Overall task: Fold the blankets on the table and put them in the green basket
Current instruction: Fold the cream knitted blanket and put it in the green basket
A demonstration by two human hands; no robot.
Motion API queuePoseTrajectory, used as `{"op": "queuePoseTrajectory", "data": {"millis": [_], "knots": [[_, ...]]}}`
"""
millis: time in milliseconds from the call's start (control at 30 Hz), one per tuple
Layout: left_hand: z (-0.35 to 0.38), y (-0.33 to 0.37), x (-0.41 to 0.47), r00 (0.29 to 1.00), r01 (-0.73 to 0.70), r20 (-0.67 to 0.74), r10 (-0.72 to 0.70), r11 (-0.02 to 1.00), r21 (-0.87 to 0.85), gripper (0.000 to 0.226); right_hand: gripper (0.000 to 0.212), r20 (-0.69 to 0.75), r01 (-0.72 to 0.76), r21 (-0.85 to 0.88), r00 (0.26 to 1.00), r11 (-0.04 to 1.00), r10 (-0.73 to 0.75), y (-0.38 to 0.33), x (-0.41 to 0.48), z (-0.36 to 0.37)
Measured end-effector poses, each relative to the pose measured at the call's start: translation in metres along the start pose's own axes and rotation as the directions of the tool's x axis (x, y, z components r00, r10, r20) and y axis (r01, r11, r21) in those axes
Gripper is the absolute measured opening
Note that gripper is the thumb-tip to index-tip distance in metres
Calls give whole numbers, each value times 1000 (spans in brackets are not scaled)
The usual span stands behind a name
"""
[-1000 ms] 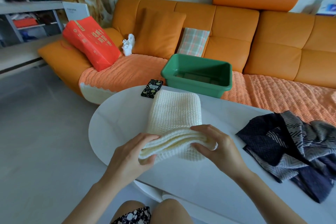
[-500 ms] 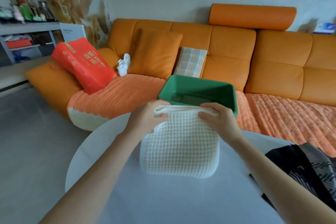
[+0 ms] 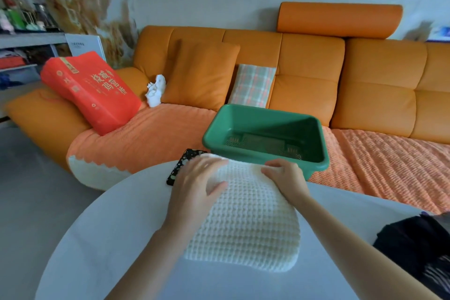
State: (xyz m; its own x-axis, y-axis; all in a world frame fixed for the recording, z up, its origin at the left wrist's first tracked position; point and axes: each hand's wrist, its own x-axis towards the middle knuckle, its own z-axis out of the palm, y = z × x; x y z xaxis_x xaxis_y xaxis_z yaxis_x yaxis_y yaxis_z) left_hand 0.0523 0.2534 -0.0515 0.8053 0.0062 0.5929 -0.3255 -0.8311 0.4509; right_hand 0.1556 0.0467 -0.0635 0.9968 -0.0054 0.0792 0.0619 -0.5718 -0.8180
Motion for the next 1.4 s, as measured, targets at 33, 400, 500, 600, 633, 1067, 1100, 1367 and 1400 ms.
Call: {"op": "queuePoseTrajectory", "data": {"millis": [33,400,500,600,633,1067,1100,1367,1400], "knots": [[1,-1,-8,990,99,107,-92,993,-62,30,31,6,-10,5,1000,1000,10,-3,-2,-3],[10,3,-9,838,396,439,-323,915,-83,52,72,224,-13,-12,974,1000,15,3,-83,3],[2,3,-15,778,603,410,-475,748,-277,67,82,277,-238,244,946,940,168,2,-86,-7],[-5,6,-27,680,715,544,-492,610,-342,85,77,325,-286,275,926,918,191,-1,-94,-14],[-8,10,-31,681,711,552,-480,615,-342,83,76,324,-277,262,928,925,186,-2,-100,-16],[-25,72,-94,824,539,406,-396,771,-341,58,61,94,-120,139,990,983,107,3,-183,-50],[-22,70,-90,833,526,382,-401,788,-320,58,60,54,-84,123,995,989,78,-1,-182,-47],[-22,56,-85,721,680,509,-471,623,-387,71,65,288,-303,132,923,944,255,5,-165,-49],[-28,57,-86,730,678,499,-468,591,-437,74,68,330,-349,189,903,918,275,8,-166,-55]]}}
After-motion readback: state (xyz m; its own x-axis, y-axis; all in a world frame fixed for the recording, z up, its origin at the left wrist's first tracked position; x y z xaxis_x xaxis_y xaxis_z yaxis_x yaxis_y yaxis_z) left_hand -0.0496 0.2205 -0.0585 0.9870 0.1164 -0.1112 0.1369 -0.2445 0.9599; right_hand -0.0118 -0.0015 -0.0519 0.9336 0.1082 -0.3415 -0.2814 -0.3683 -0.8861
